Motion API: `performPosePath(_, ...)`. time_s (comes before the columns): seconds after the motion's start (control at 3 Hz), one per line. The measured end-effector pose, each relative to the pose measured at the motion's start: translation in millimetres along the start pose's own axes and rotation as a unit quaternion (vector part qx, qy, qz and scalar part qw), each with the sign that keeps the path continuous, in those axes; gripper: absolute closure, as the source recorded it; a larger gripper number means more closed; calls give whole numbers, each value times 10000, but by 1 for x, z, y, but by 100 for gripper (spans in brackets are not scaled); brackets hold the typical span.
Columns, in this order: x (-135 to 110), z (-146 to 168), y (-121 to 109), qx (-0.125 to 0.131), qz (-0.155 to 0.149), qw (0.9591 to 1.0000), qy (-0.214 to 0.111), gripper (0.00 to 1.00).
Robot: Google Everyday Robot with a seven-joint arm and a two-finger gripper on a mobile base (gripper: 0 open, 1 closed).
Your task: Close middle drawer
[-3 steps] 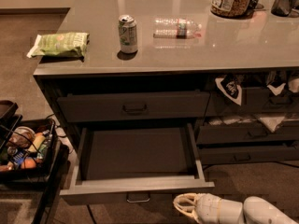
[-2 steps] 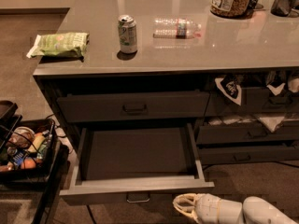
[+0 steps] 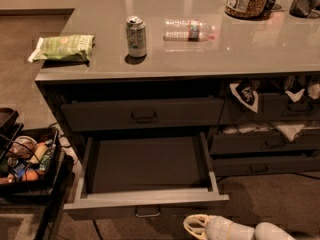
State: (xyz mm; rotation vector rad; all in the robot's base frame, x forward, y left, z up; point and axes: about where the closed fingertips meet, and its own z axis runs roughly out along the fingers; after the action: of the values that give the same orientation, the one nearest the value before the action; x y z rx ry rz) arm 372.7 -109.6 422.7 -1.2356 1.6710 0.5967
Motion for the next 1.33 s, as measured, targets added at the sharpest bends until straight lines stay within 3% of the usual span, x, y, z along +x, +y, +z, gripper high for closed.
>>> performPosePath(0.33, 26, 22, -16, 429, -8, 9990, -108, 100)
performPosePath(0.67, 38, 42, -50, 718, -161, 9972, -110, 100)
performPosePath(1.0, 41, 48, -62, 801, -203, 9965, -76, 100)
performPosePath(1.33, 47, 63, -87, 953, -225, 9952, -34, 100)
